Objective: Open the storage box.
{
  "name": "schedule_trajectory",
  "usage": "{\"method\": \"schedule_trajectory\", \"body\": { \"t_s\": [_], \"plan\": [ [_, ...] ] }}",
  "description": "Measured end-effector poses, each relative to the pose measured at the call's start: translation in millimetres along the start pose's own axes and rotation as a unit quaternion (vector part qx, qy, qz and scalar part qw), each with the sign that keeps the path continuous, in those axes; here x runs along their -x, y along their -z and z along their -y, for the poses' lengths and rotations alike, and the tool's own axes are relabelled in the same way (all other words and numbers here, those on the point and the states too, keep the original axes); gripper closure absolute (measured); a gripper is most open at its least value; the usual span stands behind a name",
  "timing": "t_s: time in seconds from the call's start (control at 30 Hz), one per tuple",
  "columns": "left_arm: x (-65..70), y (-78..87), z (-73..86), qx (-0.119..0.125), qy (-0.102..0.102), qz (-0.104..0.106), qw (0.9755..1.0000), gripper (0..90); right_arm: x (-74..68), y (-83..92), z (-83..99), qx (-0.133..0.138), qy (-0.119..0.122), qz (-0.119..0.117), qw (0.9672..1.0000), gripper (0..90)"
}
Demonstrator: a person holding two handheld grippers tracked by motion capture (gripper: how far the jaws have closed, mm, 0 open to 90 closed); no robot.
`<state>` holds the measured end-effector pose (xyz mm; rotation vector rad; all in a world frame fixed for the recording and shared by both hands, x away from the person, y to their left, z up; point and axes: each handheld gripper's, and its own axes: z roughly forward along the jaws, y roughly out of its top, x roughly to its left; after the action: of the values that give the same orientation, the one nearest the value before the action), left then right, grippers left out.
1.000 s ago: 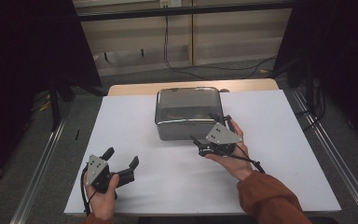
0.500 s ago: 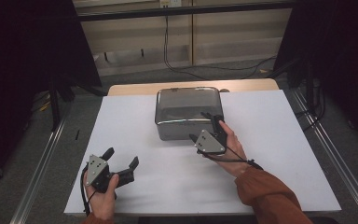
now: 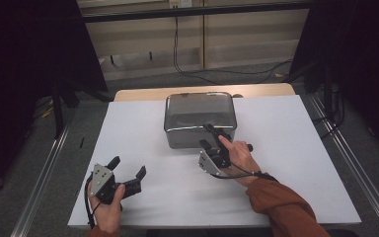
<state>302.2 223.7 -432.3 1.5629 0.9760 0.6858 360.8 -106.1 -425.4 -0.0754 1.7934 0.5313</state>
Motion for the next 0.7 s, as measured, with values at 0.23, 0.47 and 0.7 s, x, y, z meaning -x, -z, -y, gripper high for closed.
{"method": "schedule_trajectory", "body": {
  "t_s": [0.23,0.47,0.7],
  "plan": [
    [0.3,0.1,-0.2,-0.001,-0.006,0.003,1.0000,3.3,-4.0,-4.9,0.8,-0.012,0.021,-0.010,0.9997,48.0],
    [0.5,0.0,-0.2,0.000,-0.006,0.003,1.0000,3.3,-6.4,-8.0,2.3,-0.020,0.037,-0.007,0.9991,58.3],
    [0.5,-0.4,-0.3,0.000,-0.006,0.005,1.0000,3.3,-7.7,-9.6,2.7,-0.021,0.050,-0.008,0.9985,66.8]
  ]
}}
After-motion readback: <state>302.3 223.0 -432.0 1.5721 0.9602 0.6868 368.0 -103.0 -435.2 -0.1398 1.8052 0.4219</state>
